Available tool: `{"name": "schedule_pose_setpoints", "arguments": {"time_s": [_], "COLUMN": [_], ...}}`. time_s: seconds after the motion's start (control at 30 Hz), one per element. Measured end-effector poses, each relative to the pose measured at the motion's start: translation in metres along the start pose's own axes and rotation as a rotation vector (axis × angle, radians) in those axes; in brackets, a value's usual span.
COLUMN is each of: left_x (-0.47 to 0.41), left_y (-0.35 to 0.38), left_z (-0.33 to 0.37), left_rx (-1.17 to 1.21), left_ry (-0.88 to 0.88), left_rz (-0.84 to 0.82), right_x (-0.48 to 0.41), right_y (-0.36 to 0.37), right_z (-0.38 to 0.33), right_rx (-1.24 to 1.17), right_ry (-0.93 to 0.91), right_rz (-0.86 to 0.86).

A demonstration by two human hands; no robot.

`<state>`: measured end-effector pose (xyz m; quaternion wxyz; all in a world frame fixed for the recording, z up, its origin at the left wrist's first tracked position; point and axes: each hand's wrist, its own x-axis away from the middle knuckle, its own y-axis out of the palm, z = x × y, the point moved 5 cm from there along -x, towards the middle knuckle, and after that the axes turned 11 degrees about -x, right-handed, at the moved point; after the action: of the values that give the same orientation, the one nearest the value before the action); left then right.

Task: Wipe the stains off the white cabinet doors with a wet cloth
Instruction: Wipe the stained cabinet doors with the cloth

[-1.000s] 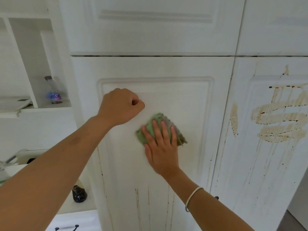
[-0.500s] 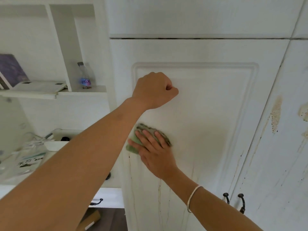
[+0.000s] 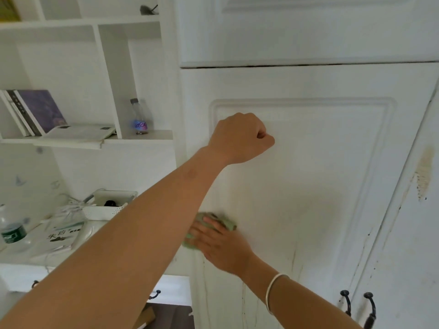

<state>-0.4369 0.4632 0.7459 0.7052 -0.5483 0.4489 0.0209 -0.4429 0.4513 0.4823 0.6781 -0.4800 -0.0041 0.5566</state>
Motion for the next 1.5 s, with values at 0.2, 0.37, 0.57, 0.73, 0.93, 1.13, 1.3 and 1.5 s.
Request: {"name": "schedule_pose_setpoints", "arguments": {"time_s": [0.2, 0.37, 0.57, 0.73, 0.93, 1.13, 1.3, 1.5], "left_x": [0.001, -0.002, -0.003, -0.002, 0.0, -0.001, -0.002, 0.001], "left_y": [0.0, 0.0, 0.0, 0.0, -0.002, -0.001, 0.001, 0.0], "left_z": [0.001, 0.001, -0.001, 0.0, 0.0, -0.001, -0.005, -0.006], "left_rx": [-0.013, -0.044, -0.051, -0.025, -0.008, -0.025, -0.009, -0.006], "left_ry": [0.013, 0.046, 0.052, 0.004, -0.033, -0.052, -0.095, -0.151], "left_rz": [-0.036, -0.02, -0.012, -0.022, -0.028, -0.025, -0.044, -0.054], "right_x": [0.014, -0.04, -0.024, 0.034, 0.101, 0.124, 0.117, 0.128], "right_y": [0.011, -0.063, -0.046, -0.036, -0.051, -0.06, -0.088, -0.105], "right_z": [-0.009, 0.043, 0.035, 0.054, 0.096, 0.101, 0.088, 0.058], "right_rx": [0.08, -0.03, -0.029, 0.112, -0.003, -0.292, -0.531, -1.347], "right_ry": [-0.089, 0.266, 0.265, 0.347, 0.859, 1.112, 1.229, 1.486], "right_rz": [-0.049, 0.369, 0.355, 0.276, 0.486, 0.758, 0.93, 0.571]}}
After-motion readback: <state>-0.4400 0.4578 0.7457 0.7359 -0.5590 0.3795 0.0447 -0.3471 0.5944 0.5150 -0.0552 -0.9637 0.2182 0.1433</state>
